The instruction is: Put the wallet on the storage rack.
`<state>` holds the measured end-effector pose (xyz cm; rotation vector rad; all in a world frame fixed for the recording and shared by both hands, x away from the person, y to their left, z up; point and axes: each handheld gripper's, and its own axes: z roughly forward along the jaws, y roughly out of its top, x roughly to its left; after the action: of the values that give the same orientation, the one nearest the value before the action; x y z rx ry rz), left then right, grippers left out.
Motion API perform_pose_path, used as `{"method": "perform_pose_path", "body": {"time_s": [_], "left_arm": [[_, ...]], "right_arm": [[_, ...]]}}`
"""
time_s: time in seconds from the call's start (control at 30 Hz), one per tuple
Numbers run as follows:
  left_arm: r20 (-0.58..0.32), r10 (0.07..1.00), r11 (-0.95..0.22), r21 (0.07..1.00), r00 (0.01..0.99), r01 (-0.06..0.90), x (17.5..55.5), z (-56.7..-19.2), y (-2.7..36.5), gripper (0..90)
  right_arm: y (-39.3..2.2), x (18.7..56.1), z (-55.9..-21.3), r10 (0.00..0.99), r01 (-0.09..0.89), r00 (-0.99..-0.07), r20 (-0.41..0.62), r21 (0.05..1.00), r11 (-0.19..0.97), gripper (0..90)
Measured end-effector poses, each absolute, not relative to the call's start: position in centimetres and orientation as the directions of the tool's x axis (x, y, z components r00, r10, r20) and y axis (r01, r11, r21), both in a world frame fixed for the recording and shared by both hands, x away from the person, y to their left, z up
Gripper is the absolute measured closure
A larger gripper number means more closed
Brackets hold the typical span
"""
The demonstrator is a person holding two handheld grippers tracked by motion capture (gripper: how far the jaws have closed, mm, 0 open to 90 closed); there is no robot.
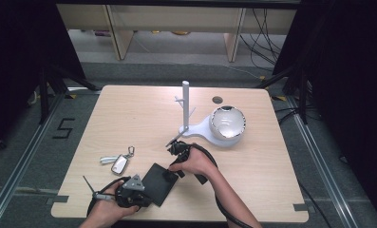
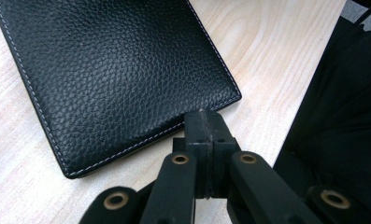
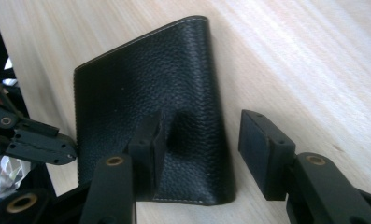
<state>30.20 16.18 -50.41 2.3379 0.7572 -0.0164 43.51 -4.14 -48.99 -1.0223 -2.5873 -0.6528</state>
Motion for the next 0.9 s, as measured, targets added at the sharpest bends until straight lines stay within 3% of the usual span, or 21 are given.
{"method": "perform_pose_path", "body": {"time_s": [0.27,0.47,0.9], "left_arm": [[-0.194,0.513,-0.622,0.587,0.836,0.518,30.4,-50.3,16.1,89.4],[-0.23,0.521,-0.602,0.585,0.822,0.544,30.5,-50.4,16.0,89.5],[-0.214,0.52,-0.621,0.569,0.827,0.538,30.7,-50.3,16.0,89.4]], "right_arm": [[-3.2,43.6,-49.1,0.538,0.701,-0.696,0.475,0.29,0.651,48.6],[-3.2,43.6,-49.2,0.526,0.7,-0.694,0.491,0.289,0.653,55.3],[-3.2,43.3,-48.3,0.512,0.669,-0.728,0.456,0.306,0.678,61.3]]}}
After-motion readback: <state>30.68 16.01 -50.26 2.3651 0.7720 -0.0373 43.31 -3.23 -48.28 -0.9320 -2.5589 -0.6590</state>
